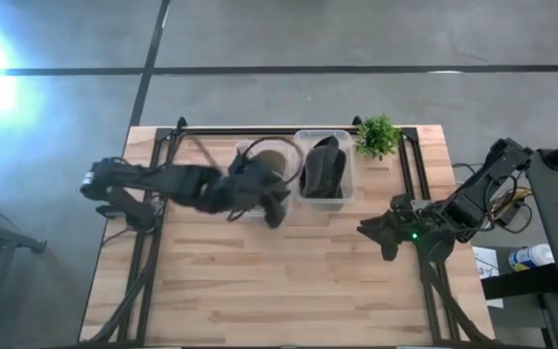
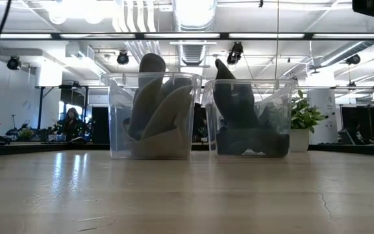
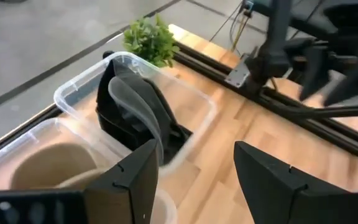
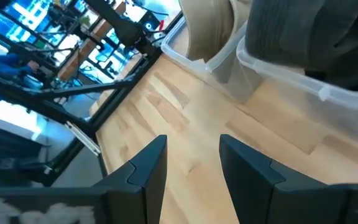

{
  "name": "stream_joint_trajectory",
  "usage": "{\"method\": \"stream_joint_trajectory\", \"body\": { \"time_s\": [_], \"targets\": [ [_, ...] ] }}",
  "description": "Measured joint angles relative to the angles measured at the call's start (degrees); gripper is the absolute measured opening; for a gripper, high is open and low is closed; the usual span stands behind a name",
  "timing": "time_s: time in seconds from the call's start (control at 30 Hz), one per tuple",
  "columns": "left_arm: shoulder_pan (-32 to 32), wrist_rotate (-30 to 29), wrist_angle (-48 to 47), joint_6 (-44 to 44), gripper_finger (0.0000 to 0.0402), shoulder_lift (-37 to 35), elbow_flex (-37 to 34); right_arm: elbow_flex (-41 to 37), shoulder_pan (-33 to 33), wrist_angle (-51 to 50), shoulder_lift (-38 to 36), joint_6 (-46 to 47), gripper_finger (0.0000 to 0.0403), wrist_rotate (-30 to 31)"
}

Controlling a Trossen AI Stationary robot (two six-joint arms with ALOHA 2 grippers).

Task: Pick & Place hat
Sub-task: Return to Home Position

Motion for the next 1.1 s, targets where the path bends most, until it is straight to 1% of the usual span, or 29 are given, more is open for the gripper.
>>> {"method": "stream_joint_trajectory", "body": {
  "time_s": [0.07,0.13,0.17,0.2,0.27,0.3,0.37,0.47,0.53,0.6,0.67,0.73,0.83,0.93,1.1],
  "targets": [
    [-2.35,-1.49,-0.07,-2.57,0.0202,-2.82,-1.49,0.0,0.02,0.04,-0.26,1.92,0.0144,-1.03],
    [-4.39,-2.13,0.47,-7.16,0.0202,-5.77,-3.25,0.02,0.08,0.16,-0.61,2.99,0.0144,-2.66],
    [-5.32,-2.83,1.06,-8.71,0.0202,-6.69,-4.38,0.02,0.09,0.89,-0.65,1.65,0.0144,-2.69],
    [-6.26,-3.09,2.0,-8.66,0.0202,-7.65,-5.53,0.02,0.12,2.38,-0.61,-1.57,0.0144,-2.81],
    [-8.1,-2.16,5.9,-5.21,0.0202,-8.99,-9.08,0.02,0.13,6.57,-0.55,-9.91,0.0144,-3.51],
    [-8.53,-0.17,8.67,-3.56,0.0202,-9.65,-11.2,-0.05,-0.05,8.85,-0.76,-13.67,0.0144,-5.14],
    [-8.64,6.33,17.03,-0.97,0.0202,-11.12,-16.2,-0.72,-1.47,14.16,-1.18,-21.12,0.0144,-9.84],
    [-7.08,17.53,36.51,4.12,0.0202,-13.48,-25.78,-4.08,-3.94,22.41,-2.15,-27.12,0.0144,-16.17],
    [-5.86,23.87,49.46,6.53,0.0202,-14.3,-32.75,-7.57,-6.33,30.98,-2.69,-30.92,0.0144,-21.93],
    [-4.4,28.06,60.62,7.2,0.0202,-14.4,-39.12,-11.73,-9.23,39.5,-3.81,-34.08,0.0144,-29.84],
    [-3.23,30.07,67.52,6.29,0.0202,-15.03,-44.78,-16.02,-12.19,47.37,-4.78,-36.56,0.0144,-36.71],
    [-1.93,30.39,70.43,4.39,0.0202,-16.77,-49.18,-20.35,-14.91,51.84,-6.61,-37.0,0.0144,-38.8],
    [-0.4,30.2,70.11,1.34,0.0202,-20.62,-55.67,-25.96,-18.49,56.73,-10.36,-36.97,0.0144,-38.83],
    [0.4,30.2,70.01,-0.45,0.0202,-25.93,-61.92,-30.03,-20.15,58.1,-14.63,-37.56,0.0144,-38.68],
    [1.02,28.79,71.07,-0.88,0.0202,-36.85,-70.88,-35.78,-20.5,57.34,-21.58,-40.02,0.0144,-38.6]
  ]
}}
